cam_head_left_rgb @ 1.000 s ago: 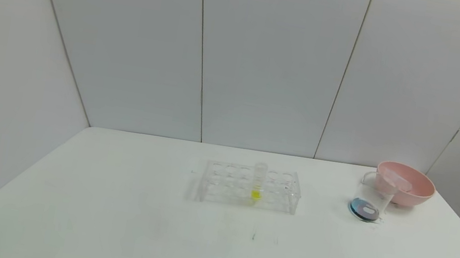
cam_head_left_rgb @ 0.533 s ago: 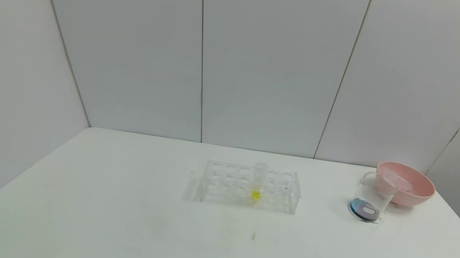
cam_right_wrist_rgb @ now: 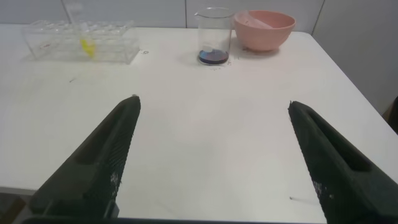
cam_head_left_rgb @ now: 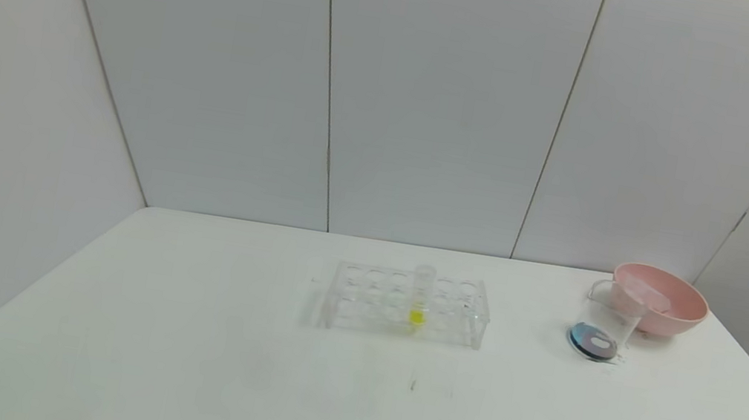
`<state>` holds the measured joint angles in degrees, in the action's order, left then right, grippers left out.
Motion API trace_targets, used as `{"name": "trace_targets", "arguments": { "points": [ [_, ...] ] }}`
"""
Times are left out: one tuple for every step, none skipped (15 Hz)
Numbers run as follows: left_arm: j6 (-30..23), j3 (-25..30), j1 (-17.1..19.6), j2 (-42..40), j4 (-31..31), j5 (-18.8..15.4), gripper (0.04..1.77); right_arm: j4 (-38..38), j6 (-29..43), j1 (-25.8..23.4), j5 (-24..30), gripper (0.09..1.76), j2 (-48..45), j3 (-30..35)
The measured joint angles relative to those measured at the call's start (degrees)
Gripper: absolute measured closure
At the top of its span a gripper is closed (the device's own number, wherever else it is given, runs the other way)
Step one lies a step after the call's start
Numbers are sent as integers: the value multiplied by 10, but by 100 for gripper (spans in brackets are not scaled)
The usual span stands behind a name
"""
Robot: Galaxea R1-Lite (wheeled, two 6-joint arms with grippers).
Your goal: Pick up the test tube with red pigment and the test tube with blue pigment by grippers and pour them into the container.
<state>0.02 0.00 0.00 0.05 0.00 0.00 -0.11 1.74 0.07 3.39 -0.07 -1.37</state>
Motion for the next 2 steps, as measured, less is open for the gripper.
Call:
{"name": "trace_targets", "arguments": {
  "points": [
    [0, 0, 0, 0, 0, 0, 5, 0, -1, 0, -15, 15, 0, 0],
    [0, 0, 0, 0, 0, 0, 5, 0, -4, 0, -38, 15, 0, 6]
  ]
}}
